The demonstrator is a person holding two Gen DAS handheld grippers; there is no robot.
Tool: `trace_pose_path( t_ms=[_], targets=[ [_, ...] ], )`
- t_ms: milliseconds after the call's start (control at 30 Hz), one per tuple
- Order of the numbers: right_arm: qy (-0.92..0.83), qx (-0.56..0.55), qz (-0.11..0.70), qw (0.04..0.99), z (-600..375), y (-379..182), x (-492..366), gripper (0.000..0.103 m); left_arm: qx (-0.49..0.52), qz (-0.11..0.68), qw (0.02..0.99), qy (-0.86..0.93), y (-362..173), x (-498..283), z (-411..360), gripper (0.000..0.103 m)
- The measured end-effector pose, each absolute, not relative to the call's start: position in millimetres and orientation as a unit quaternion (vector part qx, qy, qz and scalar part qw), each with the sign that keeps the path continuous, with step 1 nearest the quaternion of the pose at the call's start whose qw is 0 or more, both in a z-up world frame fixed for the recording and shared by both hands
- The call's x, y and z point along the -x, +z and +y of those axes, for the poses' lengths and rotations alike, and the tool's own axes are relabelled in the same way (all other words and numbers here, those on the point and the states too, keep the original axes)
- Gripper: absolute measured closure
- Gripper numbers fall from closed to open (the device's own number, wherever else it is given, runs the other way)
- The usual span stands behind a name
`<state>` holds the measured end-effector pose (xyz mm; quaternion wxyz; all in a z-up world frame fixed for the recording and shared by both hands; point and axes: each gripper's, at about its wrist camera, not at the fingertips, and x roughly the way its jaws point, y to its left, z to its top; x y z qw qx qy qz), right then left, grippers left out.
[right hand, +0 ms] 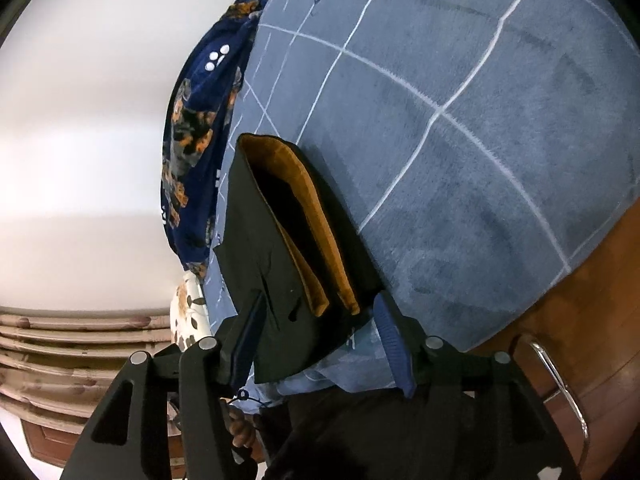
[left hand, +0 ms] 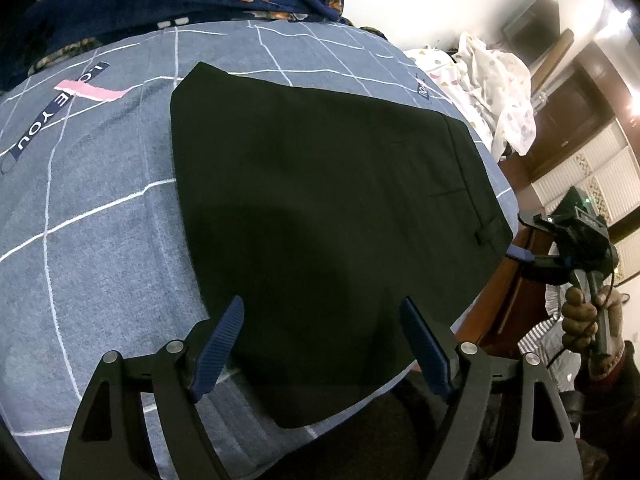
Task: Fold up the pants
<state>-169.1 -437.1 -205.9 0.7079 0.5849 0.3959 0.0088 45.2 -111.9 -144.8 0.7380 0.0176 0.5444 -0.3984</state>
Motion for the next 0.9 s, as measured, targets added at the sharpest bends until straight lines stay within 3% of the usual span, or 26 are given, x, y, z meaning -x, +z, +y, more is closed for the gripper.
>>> trace_pose_path(
  t_ms=[133,167,200,367,500,633,900],
  targets=[
    [0.027,-0.582,0.412,0.700,-431,-213,155,0.053,-0.018,0.544,0.738,-0.398,-146,-44,-111,0.022],
    [0.028,-0.577,0.417,0.702,-429,-214,152,0.060,-0.018,0.544,0.738,-0.399,-146,-45,-111,0.022],
    [0.026,-0.563,0.424,0.709,-427,-213,148,0.074,-0.017,0.543,0.739,-0.398,-146,-45,-110,0.022],
    [0.037,-0.531,0.425,0.732,-426,-204,143,0.083,0.023,0.536,0.749,-0.388,-144,-52,-98,0.022],
    [0.055,-0.525,0.403,0.748,-426,-197,145,0.085,0.064,0.522,0.760,-0.382,-137,-63,-84,0.022],
    [0.046,-0.542,0.417,0.729,-433,-226,148,0.085,0.049,0.539,0.756,-0.369,-145,-71,-83,0.022],
    [0.063,-0.475,0.442,0.758,-429,-199,135,0.077,0.036,0.552,0.742,-0.377,-154,-78,-90,0.022]
  ],
)
